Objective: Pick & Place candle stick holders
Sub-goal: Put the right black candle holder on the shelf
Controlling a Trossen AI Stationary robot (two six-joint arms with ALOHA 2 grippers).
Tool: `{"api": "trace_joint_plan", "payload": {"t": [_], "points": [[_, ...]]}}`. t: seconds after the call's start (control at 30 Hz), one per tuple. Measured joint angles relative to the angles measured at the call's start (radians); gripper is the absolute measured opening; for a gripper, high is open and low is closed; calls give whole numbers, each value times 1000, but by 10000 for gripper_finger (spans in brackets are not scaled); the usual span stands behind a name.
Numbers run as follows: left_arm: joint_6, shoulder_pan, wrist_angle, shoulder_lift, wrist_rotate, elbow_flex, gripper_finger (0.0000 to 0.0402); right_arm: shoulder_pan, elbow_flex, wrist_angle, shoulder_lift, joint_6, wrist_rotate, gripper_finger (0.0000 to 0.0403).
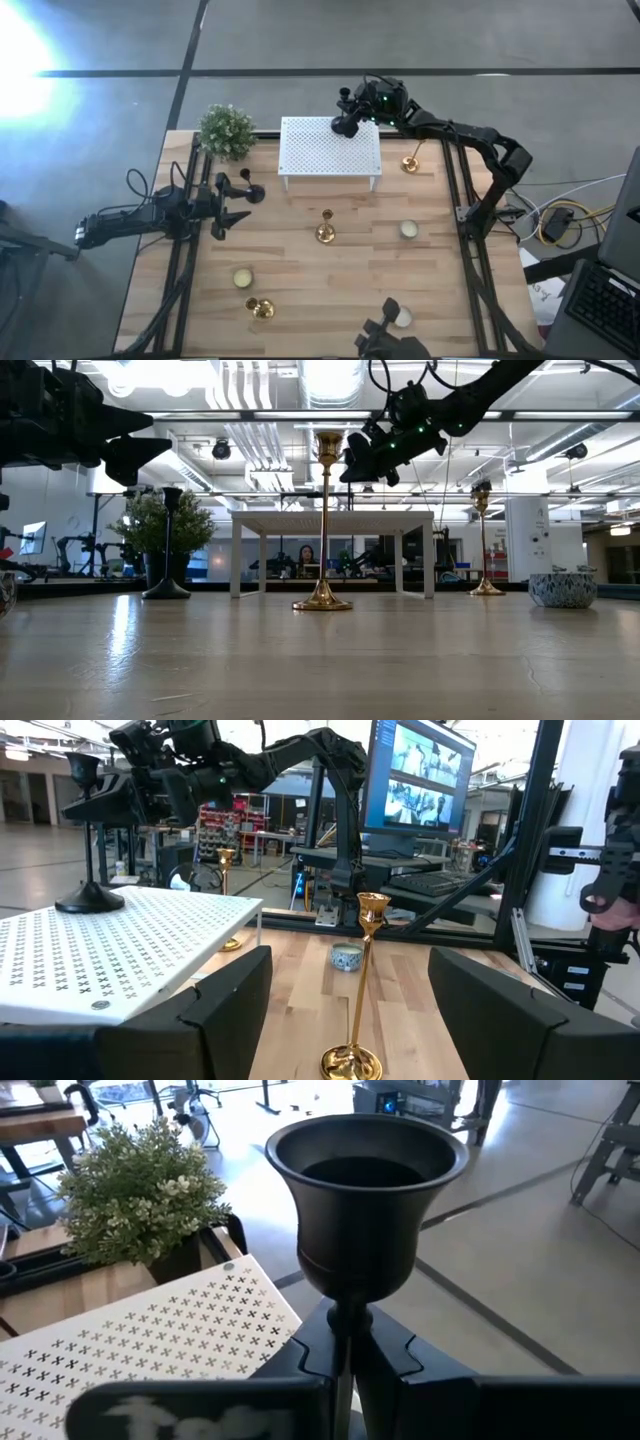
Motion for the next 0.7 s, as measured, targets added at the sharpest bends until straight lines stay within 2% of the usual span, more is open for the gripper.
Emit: {"api": "trace_joint_plan", "payload": {"t": [0.53, 0.7], "points": [[0, 0, 0, 0, 0, 0, 275, -1, 5, -33, -4, 37, -4, 14], [0, 0, 0, 0, 0, 0, 275, -1, 10, -92, -9, 47, -11, 47]]}}
